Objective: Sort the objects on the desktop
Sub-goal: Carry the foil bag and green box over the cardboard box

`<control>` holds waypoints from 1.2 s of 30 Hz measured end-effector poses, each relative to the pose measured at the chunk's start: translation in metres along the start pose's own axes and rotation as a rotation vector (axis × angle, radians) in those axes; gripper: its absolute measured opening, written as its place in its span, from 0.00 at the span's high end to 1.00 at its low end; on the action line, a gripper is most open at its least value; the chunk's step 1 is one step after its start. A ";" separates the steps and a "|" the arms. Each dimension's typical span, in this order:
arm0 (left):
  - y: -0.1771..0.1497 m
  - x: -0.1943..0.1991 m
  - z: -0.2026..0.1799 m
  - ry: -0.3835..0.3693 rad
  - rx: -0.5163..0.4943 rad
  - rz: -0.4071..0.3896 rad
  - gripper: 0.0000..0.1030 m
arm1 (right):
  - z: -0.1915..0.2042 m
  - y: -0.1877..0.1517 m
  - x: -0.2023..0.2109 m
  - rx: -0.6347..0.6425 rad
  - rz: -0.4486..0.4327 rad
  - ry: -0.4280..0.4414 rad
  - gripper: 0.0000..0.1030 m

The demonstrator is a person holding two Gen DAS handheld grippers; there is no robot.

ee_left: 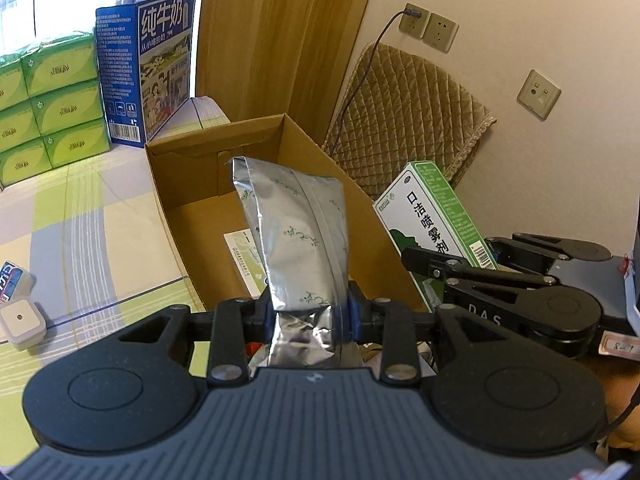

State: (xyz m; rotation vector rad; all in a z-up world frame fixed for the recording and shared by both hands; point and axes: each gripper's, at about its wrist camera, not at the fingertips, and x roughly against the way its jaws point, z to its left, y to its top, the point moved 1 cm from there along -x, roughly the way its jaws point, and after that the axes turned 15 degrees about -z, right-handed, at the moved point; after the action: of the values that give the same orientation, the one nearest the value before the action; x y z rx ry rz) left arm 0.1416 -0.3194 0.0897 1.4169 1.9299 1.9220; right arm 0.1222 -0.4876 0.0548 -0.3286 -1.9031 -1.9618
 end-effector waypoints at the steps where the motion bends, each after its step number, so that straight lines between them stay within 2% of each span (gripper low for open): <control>1: 0.000 -0.002 0.000 0.001 0.002 0.002 0.73 | -0.001 -0.001 -0.001 -0.001 0.001 0.000 0.73; 36: 0.013 -0.045 0.017 0.032 0.062 -0.001 0.73 | -0.007 0.004 -0.041 0.005 0.015 -0.009 0.73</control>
State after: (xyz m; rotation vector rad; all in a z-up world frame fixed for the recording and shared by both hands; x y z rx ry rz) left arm 0.1850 -0.3380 0.0728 1.4086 2.0204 1.9116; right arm 0.1610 -0.4900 0.0405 -0.3492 -1.9056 -1.9485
